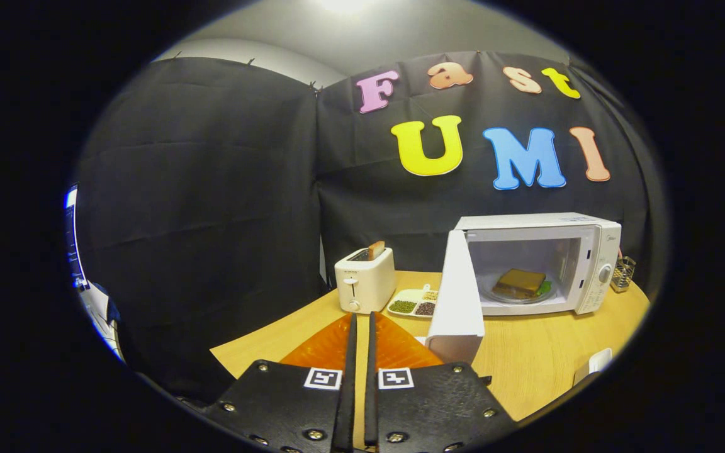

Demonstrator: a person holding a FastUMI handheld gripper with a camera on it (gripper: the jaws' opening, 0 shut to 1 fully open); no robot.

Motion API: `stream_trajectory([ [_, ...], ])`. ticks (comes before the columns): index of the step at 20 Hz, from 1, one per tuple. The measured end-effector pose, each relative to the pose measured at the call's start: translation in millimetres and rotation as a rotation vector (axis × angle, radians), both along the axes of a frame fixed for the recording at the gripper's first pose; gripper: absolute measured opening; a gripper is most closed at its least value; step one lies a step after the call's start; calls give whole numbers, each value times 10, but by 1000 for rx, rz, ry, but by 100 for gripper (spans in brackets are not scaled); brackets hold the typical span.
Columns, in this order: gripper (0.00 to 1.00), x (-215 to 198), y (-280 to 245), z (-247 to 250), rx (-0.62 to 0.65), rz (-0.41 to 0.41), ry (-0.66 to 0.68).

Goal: Open the microwave, put the food inside, and close the microwave door.

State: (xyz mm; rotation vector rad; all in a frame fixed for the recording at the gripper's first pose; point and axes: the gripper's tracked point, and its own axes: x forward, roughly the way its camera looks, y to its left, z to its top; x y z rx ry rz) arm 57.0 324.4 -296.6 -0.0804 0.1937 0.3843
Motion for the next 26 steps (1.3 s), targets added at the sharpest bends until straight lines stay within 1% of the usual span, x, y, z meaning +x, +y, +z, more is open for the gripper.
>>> stream_trajectory([
  [5,7,115,-441,74,-15,-74,-37],
  [9,7,232,-913,192,-23,-157,-76],
  [11,7,305,-1202,235,-40,-213,-98],
  [16,7,457,-1755,388,-30,-327,-124],
  [21,7,634,-2123,393,-2,-403,-101],
  [24,7,779,-2382,405,-23,-473,-118],
  [26,7,880,-2505,431,-15,-512,-119],
])
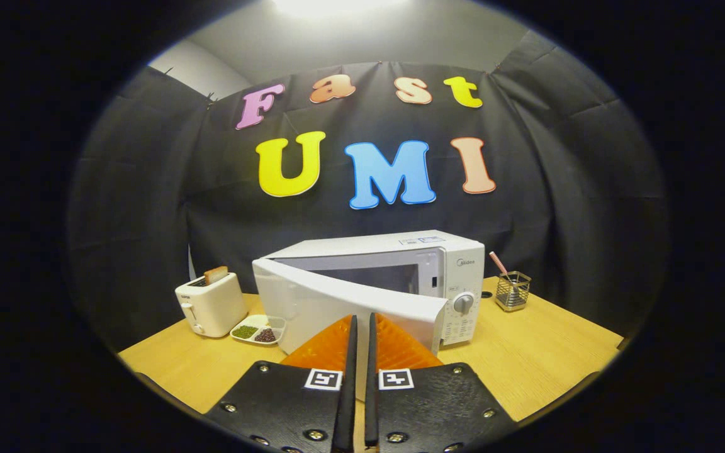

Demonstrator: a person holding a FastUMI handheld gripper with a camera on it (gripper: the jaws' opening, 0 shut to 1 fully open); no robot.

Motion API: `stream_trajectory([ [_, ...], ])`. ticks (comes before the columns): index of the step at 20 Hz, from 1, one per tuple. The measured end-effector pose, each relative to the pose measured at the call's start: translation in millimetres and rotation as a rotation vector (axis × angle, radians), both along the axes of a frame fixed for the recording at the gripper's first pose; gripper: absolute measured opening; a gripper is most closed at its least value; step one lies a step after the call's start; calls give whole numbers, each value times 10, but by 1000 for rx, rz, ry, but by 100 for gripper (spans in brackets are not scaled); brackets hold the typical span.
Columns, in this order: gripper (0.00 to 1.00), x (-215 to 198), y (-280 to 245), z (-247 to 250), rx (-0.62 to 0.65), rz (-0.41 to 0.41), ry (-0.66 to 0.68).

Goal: Open the microwave, put the food inside, and close the microwave door.

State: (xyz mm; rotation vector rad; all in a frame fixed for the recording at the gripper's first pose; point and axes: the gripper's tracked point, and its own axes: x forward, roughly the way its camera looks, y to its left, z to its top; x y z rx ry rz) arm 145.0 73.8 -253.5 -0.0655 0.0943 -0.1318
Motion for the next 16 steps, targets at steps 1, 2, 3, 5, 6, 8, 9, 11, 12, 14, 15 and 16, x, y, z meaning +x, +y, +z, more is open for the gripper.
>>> stream_trajectory([
  [1,7,61,-26,0,11,-4,3],
  [2,7,120,-66,-4,17,-12,9],
  [3,7,190,-108,6,18,-22,13],
  [5,7,323,-191,-13,15,-42,20],
  [6,7,392,-233,-23,11,-53,24],
  [8,7,509,-327,-51,19,-80,33],
  [9,7,568,-356,-49,53,-81,31],
  [11,7,705,-408,-45,99,-86,33],
  [12,7,769,-475,-63,112,-92,38],
  [14,7,886,-558,-67,120,-97,34],
  [15,7,954,-611,-70,115,-103,33],
  [16,7,1034,-656,-63,102,-103,30],
])
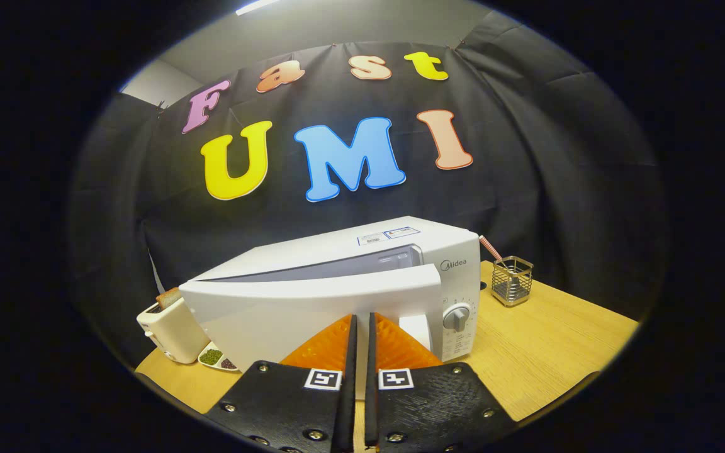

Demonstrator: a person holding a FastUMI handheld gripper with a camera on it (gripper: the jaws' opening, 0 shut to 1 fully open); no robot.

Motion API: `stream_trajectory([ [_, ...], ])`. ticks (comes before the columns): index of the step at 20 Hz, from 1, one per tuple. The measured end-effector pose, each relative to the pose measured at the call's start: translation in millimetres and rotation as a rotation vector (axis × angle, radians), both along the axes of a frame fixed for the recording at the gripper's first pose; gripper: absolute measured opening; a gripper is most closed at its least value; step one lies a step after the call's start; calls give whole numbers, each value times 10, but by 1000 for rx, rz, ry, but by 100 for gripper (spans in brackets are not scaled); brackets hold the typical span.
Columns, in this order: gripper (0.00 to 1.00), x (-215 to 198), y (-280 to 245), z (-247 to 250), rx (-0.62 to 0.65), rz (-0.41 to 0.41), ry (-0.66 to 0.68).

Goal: Open the microwave, put the food inside, and close the microwave door.

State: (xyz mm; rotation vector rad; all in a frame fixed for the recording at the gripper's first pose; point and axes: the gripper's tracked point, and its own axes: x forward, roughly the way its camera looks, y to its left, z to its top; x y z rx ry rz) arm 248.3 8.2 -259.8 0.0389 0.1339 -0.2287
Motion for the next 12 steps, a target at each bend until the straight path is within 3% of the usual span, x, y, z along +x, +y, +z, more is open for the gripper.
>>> stream_trajectory([
  [6,7,385,-181,12,-58,28,1],
  [12,9,476,-184,42,-104,50,-18],
])
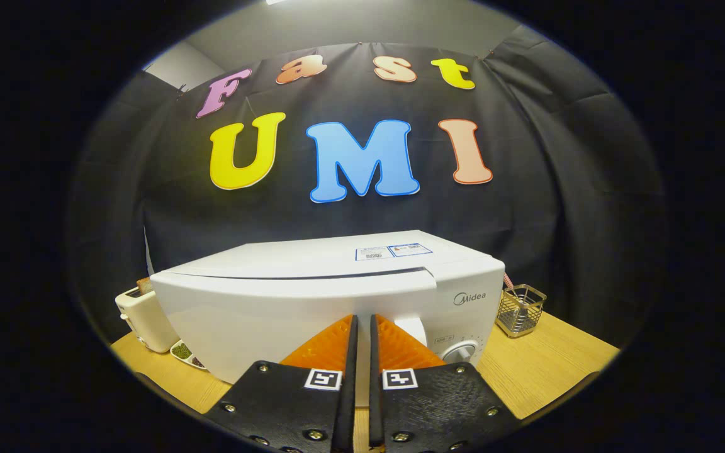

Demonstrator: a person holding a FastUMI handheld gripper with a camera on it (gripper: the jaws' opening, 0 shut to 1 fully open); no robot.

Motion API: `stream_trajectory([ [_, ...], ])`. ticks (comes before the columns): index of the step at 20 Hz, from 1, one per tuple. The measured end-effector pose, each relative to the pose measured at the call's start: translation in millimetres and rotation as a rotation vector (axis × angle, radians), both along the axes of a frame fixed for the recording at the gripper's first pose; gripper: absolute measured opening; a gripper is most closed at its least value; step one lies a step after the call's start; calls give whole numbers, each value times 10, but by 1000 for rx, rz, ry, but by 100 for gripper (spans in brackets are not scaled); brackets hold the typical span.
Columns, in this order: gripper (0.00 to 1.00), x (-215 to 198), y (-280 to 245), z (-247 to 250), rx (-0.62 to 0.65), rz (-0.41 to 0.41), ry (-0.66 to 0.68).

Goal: Open the microwave, put the food inside, and close the microwave door.

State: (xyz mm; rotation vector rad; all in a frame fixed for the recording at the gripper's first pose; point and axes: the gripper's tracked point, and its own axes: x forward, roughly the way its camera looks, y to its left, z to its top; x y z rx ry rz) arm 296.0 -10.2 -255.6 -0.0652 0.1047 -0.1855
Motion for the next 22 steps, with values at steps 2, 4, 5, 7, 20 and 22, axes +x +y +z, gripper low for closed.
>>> stream_trajectory([
  [2,9,58,-17,-30,52,0,6],
  [4,9,57,-10,-21,33,7,14],
  [5,10,54,-3,-9,-1,16,16],
  [7,11,-9,63,-5,-22,53,30],
  [20,44,-1085,350,1433,-32,144,-85],
  [22,99,-1182,329,1511,-31,151,-61],
])
